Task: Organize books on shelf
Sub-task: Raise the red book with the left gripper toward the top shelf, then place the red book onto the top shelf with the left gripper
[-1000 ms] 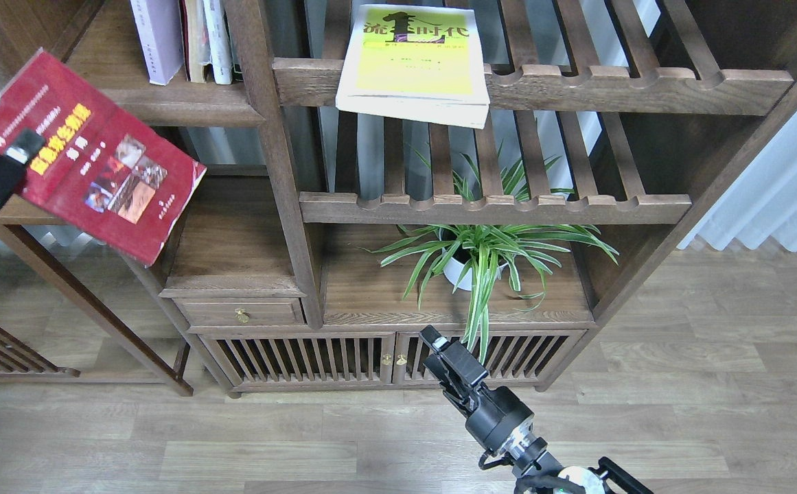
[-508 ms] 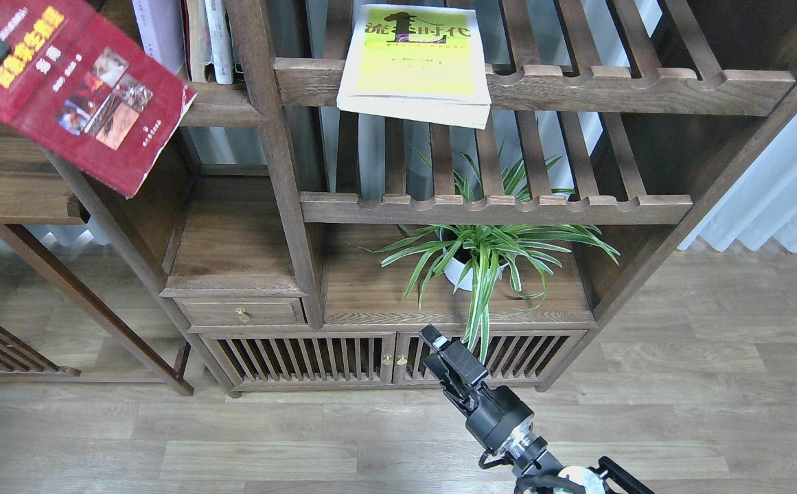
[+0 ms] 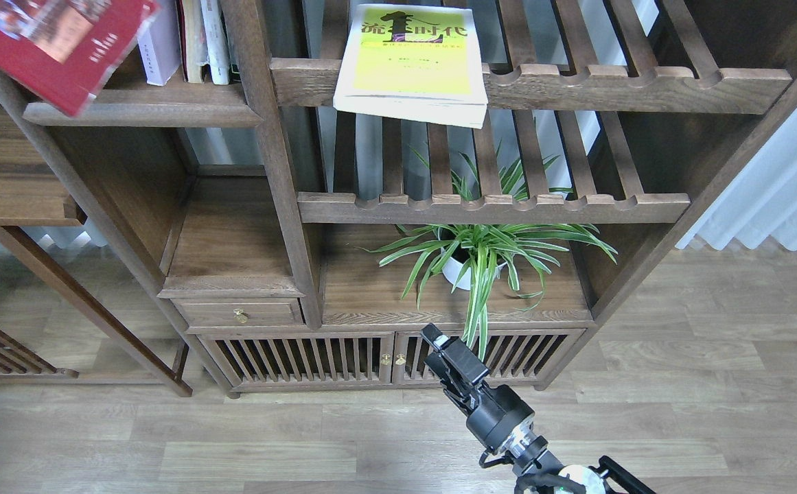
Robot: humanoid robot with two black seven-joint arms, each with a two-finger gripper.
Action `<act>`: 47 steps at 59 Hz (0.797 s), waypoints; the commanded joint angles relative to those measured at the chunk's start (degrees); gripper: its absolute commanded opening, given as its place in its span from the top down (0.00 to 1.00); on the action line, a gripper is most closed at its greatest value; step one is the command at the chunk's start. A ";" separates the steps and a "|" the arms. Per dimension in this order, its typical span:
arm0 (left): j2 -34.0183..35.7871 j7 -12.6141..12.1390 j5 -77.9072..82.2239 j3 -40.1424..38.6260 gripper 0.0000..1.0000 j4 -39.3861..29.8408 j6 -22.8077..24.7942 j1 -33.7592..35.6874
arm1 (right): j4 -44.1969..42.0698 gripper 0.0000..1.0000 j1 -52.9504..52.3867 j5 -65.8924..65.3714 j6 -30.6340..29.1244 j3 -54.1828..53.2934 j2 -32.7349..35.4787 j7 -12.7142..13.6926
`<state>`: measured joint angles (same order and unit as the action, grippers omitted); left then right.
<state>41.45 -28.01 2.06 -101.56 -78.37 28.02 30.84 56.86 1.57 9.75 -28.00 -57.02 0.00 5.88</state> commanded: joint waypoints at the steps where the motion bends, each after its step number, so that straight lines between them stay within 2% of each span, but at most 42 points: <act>1: 2.49 0.01 -0.75 0.22 1.00 0.33 -0.02 0.27 | 0.00 0.01 -0.16 0.00 0.00 -0.02 0.00 0.00; 17: 4.87 0.01 0.92 2.24 1.00 3.14 -0.02 4.14 | 0.09 0.01 -0.34 0.00 0.00 0.07 0.00 0.00; 25: 4.96 0.01 2.68 5.75 1.00 6.39 -0.02 9.41 | 0.09 0.01 -0.34 0.00 0.00 0.16 0.00 0.00; 47: 1.36 0.01 7.95 13.13 1.00 13.51 -0.02 19.42 | 0.18 0.01 -0.43 0.00 0.00 0.07 0.00 0.00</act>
<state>44.56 -28.01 7.97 -89.98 -66.99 28.00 47.67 57.04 1.14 9.76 -28.00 -56.86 0.00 5.91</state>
